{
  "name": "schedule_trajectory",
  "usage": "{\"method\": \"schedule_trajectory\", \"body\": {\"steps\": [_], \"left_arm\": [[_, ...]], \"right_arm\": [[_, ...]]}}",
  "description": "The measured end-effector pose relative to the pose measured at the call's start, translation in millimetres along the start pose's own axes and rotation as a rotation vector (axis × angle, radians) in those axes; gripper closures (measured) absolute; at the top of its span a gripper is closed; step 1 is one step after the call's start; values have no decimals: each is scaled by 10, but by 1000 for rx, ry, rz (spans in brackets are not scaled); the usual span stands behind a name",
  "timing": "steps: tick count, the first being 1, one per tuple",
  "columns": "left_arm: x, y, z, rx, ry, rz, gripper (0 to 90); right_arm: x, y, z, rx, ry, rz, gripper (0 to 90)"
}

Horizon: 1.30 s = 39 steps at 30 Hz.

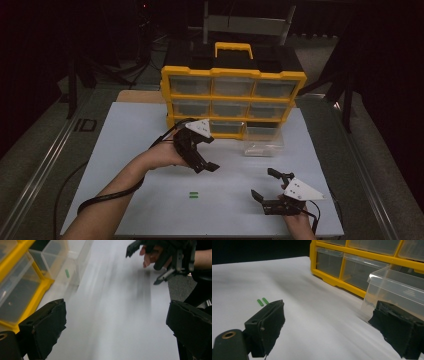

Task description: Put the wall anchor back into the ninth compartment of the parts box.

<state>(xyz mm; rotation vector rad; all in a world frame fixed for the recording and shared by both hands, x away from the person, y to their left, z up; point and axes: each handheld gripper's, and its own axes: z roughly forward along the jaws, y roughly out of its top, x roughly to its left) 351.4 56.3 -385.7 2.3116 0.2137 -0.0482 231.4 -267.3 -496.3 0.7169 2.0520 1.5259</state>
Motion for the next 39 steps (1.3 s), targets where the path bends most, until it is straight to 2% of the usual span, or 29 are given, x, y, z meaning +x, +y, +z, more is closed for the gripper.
{"method": "schedule_trajectory", "body": {"steps": [17, 26, 34, 39], "left_arm": [[-132, -562, 62, 2, -27, -55, 34], [-188, -770, 153, 2, -37, -62, 53], [-187, -951, 223, 6, -37, -84, 72], [-183, -1063, 282, 3, -39, -84, 126]], "right_arm": [[12, 5, 10, 5, 0, -9, 102], [20, 4, 17, 9, 3, -8, 102], [22, 3, 22, 9, 5, -9, 102], [24, 3, 24, 11, 4, -11, 102]]}}
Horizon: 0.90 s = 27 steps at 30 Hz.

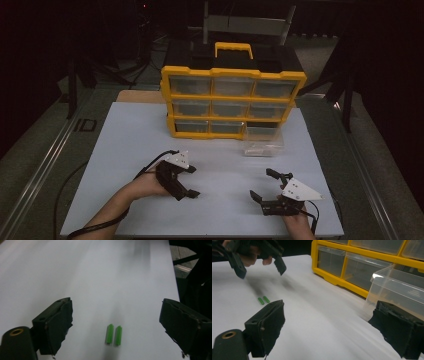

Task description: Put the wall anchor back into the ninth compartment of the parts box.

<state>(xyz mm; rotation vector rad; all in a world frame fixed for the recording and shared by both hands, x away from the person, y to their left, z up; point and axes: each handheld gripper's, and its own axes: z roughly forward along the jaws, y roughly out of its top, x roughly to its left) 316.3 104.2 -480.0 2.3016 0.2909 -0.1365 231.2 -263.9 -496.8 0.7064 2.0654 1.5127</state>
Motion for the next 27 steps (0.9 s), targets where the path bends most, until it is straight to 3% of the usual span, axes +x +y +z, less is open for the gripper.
{"method": "schedule_trajectory", "body": {"steps": [5, 21, 27], "left_arm": [[6, -85, 51, 6, 3, 10, 211], [32, -204, 201, 68, 0, 46, 665], [36, -210, 251, 108, 4, 66, 743]], "right_arm": [[-2, -3, 4, 0, 1, -2, 102], [0, -5, 6, 4, 1, -1, 102], [-1, -5, 4, 4, -1, -3, 102]]}}
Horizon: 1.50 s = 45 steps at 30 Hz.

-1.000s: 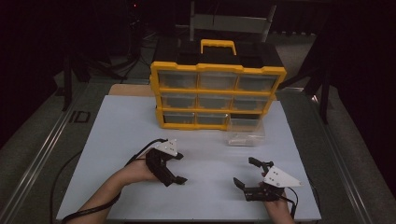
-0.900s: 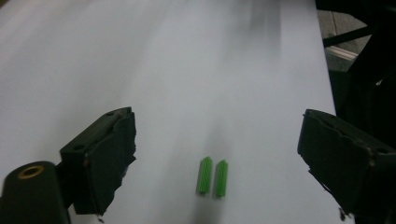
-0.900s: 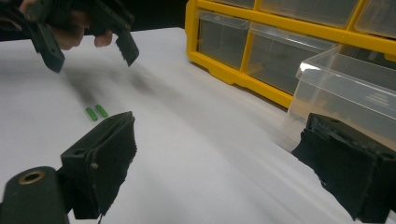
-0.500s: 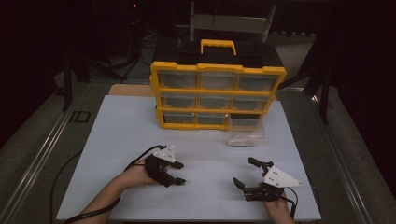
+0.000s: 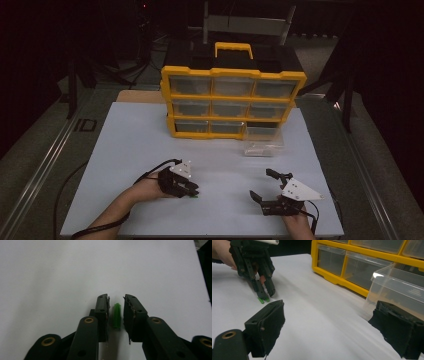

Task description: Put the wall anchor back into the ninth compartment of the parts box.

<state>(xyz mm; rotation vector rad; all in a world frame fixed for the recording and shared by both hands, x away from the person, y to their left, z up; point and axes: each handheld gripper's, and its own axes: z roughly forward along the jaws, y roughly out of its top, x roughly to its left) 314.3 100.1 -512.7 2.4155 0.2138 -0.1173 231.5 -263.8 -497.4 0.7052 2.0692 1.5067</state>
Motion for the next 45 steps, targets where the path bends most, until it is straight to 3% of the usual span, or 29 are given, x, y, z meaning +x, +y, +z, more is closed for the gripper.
{"method": "schedule_trajectory", "body": {"steps": [7, 15, 28, 36, 45], "left_arm": [[12, 19, 15, 24, 15, 8, 840], [62, 85, -16, 34, 1, 0, 851], [65, 546, -301, 9, -5, 38, 851], [108, 784, -379, 1, -12, 61, 851], [165, 1135, -531, -44, -23, 98, 851]], "right_arm": [[2, 0, 3, 3, 1, 1, 102], [-1, -1, 2, 2, 2, 2, 102], [-3, 5, -13, -5, 1, 6, 102], [-11, 4, -19, -7, -2, 4, 102], [-16, 2, -21, -9, -1, 3, 102]]}}
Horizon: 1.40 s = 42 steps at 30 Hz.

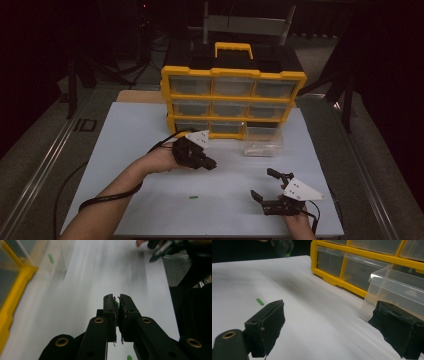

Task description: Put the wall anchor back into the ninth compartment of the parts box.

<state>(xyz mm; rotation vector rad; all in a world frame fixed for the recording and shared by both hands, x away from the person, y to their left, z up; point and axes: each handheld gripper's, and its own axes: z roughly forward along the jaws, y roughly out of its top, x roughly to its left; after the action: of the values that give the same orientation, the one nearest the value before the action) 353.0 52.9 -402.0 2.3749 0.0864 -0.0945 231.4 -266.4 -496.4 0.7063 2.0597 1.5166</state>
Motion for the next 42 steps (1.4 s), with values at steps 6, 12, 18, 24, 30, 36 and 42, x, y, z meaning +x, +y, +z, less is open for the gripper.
{"method": "schedule_trajectory", "body": {"steps": [6, 12, 18, 24, 30, 36, 42], "left_arm": [[61, 253, -61, -4, 7, 26, 851], [129, 461, -66, -13, 12, 43, 851], [179, 651, -44, -26, 10, 66, 850], [221, 842, -40, -49, 13, 80, 851], [265, 1033, -32, -73, 9, 91, 850], [296, 1183, 9, -109, 10, 94, 850], [382, 1293, 86, -138, 45, 71, 849]], "right_arm": [[1, 5, -6, -2, -3, -2, 102], [-1, 2, -5, -2, -3, -1, 102], [-5, 2, -10, -4, -3, 3, 102], [-4, 2, -9, -4, -3, 1, 102], [-4, -1, -8, -1, -5, 5, 102], [-8, -5, -5, 0, -5, 9, 102], [-7, -8, 0, 3, -3, 8, 102]]}}
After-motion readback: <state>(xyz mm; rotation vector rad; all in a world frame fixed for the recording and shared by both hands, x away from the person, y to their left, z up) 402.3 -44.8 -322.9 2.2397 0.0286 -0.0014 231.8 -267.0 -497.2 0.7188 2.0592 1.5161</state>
